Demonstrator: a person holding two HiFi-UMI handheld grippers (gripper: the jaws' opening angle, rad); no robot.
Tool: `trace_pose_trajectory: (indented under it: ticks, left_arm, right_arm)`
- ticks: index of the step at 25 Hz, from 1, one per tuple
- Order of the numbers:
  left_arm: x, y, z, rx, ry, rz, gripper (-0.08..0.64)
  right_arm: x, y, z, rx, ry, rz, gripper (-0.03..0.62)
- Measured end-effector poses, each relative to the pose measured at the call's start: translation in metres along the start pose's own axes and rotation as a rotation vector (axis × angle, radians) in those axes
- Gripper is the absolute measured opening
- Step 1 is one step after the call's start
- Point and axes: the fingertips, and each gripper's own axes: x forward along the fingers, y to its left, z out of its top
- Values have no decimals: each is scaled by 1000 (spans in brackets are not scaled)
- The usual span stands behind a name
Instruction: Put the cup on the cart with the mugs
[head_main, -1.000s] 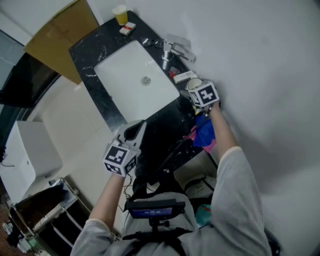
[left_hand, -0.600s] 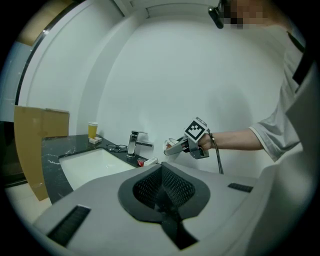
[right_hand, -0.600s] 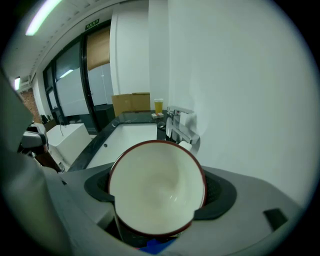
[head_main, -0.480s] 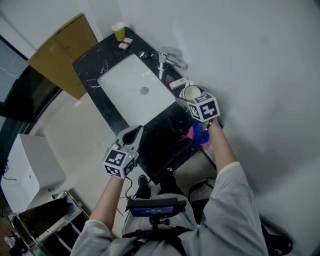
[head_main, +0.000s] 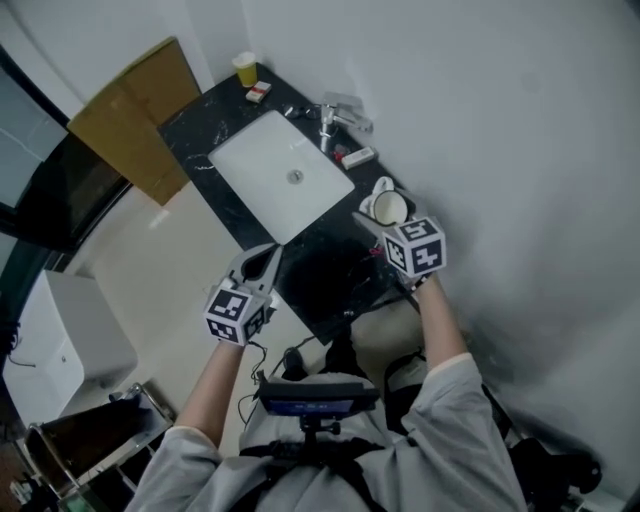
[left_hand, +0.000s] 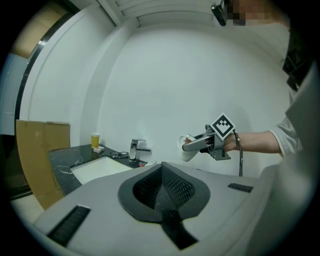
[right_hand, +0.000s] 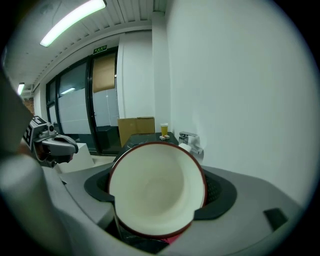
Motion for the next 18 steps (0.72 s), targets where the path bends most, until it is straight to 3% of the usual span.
trace_pose_trajectory:
  ticks: [10,15,18]
  left_arm:
    - [-65,1,-21,11,-15,28,0]
    - [-108,11,-28,19,-29,89,0]
    - [-139,26,-34,9,-37,162,0]
  right_arm:
    - [-58,65,-20,26,-55,-15,434]
    - [-64,107,-19,9,-68,27,434]
    - [-55,134,-12,-26,-80,76,434]
